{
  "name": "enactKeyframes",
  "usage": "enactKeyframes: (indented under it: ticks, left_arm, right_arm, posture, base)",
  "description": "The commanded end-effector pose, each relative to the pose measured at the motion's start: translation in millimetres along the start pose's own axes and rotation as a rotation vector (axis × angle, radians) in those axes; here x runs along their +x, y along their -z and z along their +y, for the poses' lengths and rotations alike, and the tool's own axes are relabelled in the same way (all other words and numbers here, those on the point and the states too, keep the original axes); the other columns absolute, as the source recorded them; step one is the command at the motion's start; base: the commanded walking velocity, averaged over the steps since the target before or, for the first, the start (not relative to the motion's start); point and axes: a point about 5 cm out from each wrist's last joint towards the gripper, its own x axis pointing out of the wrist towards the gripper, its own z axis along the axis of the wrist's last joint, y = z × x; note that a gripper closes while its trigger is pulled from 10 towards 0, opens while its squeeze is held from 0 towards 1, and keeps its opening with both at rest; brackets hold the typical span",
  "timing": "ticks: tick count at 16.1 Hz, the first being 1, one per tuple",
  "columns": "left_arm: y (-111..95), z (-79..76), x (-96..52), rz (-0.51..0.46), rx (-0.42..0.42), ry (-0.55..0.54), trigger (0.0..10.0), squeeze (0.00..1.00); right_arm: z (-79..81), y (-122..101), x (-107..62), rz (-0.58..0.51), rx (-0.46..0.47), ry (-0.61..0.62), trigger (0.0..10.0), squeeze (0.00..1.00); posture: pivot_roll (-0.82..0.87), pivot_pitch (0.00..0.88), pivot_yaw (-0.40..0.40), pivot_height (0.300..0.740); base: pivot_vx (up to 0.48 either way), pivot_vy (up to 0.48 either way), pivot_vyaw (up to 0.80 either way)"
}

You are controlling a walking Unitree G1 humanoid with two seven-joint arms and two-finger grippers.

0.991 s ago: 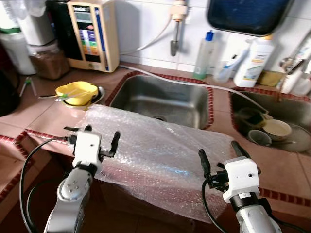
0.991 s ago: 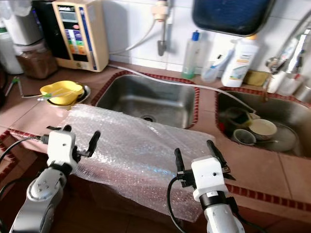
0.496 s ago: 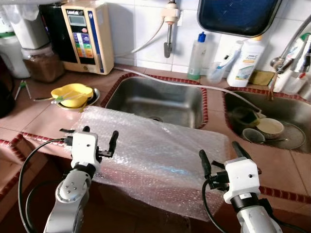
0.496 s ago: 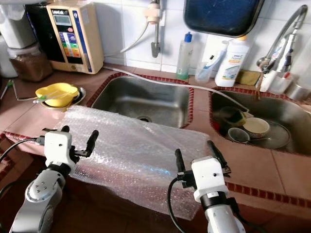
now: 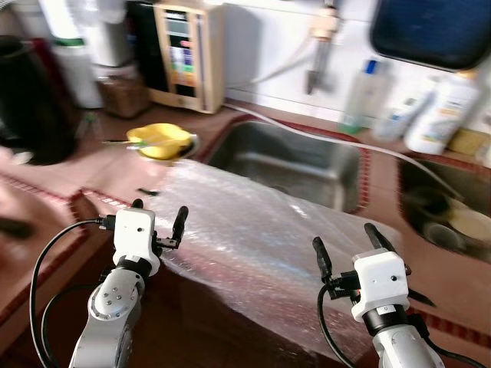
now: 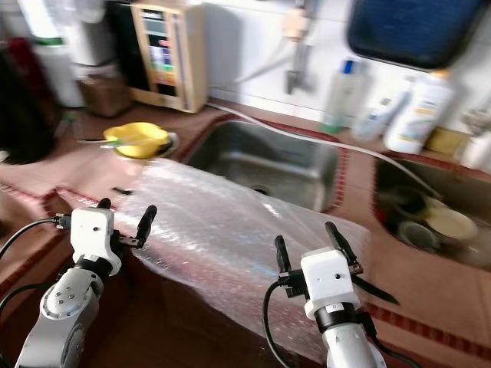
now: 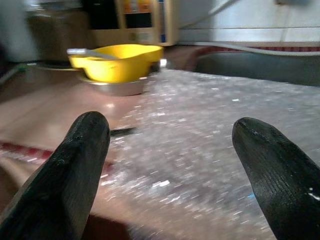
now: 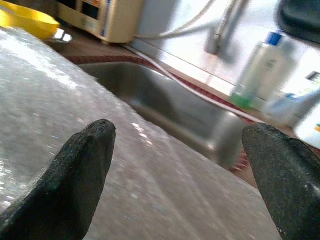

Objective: Kitchen organization

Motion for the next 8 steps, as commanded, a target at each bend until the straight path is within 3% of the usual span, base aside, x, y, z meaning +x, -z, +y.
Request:
enactKeyframes:
  ticks: [1, 8]
  left_arm:
    - [-1.8, -0.2, -0.5, -0.005, 0.011, 0.012, 10.0, 0.00]
    - [-0.6, -4.0, -0.7, 0.001, 0.011, 0.064, 10.0, 0.00]
  right_arm:
    - [-1.3, -0.6, -0.8, -0.006, 0.004, 0.006, 10.0, 0.00]
    - [-0.4, 0.3, -1.6, 0.000, 0.010, 0.017, 10.0, 0.00]
  posture:
    - [0.09, 0.000, -0.029, 0.740]
    - [0.08, 0.000, -0.018, 0.740]
  base:
    - [0.000, 0.000, 0.00]
    - [0.000, 0.000, 0.00]
